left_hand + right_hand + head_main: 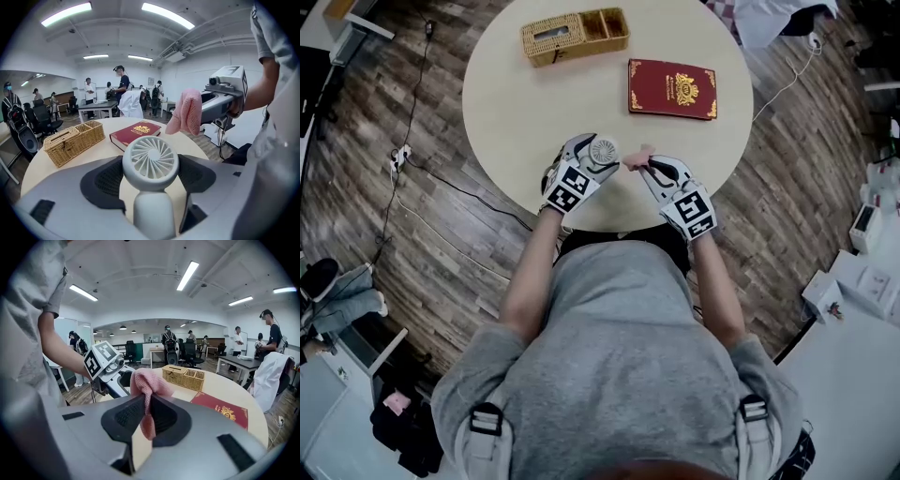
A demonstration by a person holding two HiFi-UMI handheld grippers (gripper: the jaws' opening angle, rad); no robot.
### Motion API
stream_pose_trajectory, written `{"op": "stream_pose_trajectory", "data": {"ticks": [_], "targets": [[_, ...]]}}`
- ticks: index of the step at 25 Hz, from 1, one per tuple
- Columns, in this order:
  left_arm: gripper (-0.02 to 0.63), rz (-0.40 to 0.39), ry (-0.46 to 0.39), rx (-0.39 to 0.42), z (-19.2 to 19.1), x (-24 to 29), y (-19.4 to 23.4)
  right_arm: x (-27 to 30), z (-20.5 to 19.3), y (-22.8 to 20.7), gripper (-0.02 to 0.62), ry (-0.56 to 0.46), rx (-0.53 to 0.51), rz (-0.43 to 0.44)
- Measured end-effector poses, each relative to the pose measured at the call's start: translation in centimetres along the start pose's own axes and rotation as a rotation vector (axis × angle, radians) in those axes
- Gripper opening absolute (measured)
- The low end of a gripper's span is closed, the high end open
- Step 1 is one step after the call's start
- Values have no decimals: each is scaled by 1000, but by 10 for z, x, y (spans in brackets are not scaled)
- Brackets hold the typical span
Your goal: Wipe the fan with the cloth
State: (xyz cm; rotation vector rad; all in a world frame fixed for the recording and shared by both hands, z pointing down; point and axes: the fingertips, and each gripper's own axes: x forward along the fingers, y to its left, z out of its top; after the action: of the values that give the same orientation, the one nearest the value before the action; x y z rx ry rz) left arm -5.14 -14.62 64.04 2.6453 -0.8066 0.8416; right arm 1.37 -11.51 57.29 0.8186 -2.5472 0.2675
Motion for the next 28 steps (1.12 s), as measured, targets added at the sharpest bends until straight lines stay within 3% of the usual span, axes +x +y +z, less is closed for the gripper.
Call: {"op": "stream_pose_trajectory", "data": {"ticks": [16, 28], "targets": [[370, 37, 8, 107, 22, -48, -13, 18, 42, 25, 41, -50, -69, 51], [370, 30, 39, 201, 38, -46, -16, 34, 70, 37, 41, -79, -90, 75]]}}
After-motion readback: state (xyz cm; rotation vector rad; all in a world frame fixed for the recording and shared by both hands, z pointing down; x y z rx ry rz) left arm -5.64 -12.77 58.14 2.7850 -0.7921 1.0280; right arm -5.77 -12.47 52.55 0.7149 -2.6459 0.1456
